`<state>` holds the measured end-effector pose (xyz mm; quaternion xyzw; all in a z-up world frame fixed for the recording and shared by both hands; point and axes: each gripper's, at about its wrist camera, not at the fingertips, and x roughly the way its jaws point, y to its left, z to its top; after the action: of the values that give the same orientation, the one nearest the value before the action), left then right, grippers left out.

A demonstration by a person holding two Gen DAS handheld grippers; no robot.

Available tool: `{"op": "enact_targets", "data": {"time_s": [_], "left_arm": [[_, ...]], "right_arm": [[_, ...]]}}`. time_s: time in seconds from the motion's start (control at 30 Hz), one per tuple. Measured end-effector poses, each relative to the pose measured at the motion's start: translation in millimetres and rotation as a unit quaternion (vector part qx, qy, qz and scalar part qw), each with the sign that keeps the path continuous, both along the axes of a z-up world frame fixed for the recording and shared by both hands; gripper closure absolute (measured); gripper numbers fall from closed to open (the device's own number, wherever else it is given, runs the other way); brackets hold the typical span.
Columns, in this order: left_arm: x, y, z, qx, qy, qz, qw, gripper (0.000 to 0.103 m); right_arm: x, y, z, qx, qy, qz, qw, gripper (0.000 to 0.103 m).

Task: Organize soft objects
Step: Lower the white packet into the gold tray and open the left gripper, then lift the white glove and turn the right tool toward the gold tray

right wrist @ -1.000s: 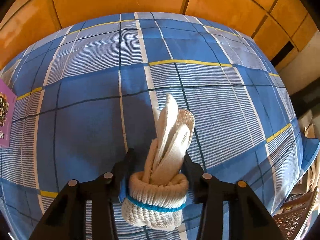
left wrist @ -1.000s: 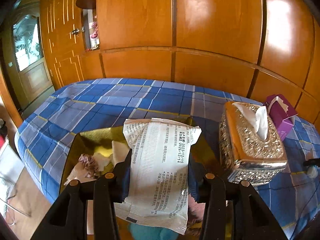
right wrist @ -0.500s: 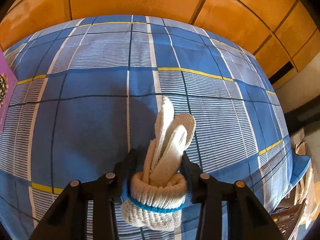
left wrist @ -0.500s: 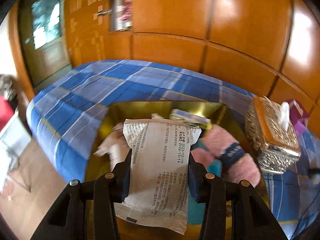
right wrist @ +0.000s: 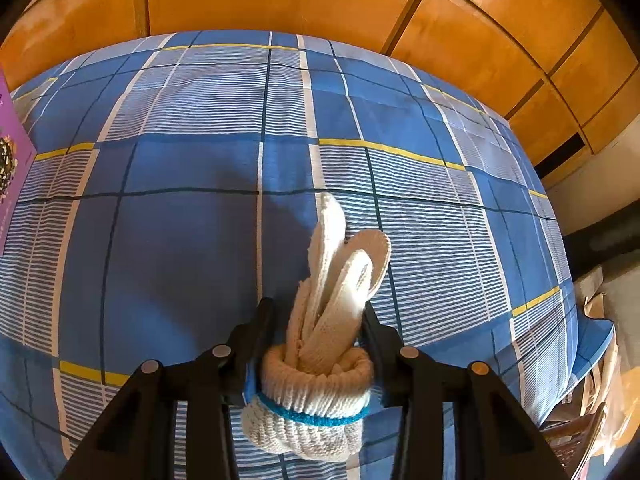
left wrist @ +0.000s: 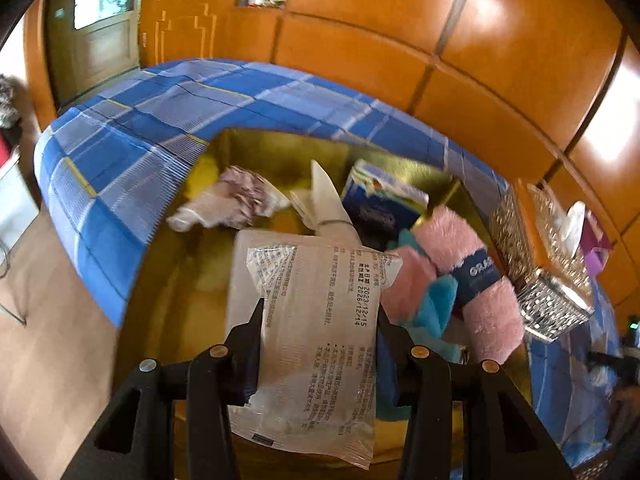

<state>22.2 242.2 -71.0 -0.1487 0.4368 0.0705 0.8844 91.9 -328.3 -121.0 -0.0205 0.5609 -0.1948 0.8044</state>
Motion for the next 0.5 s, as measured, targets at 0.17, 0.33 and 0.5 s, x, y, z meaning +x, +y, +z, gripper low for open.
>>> {"op": "enact_targets", "data": {"time_s": [0.17, 0.33, 0.5], "left_arm": [[21.5, -8.1, -7.2, 0.045, 0.003, -0.002, 0.999, 0.055], [31.0, -12.4, -8.0, 0.072, -0.001, -0.011, 0.9974, 0.038], [20.7, -17.7, -6.8, 0.099, -0.01, -0.011, 0.995, 0.029]], "right_arm": [[0.5, 1.7, -0.5, -0.009, 0.003, 0.007, 1.0, 0.063], [0.6, 2.0, -0.9, -0.011, 0.003, 0.007, 1.0, 0.063], [0.6, 2.6, -1.5, -0.014, 0.003, 0.009, 1.0, 0.063]]}}
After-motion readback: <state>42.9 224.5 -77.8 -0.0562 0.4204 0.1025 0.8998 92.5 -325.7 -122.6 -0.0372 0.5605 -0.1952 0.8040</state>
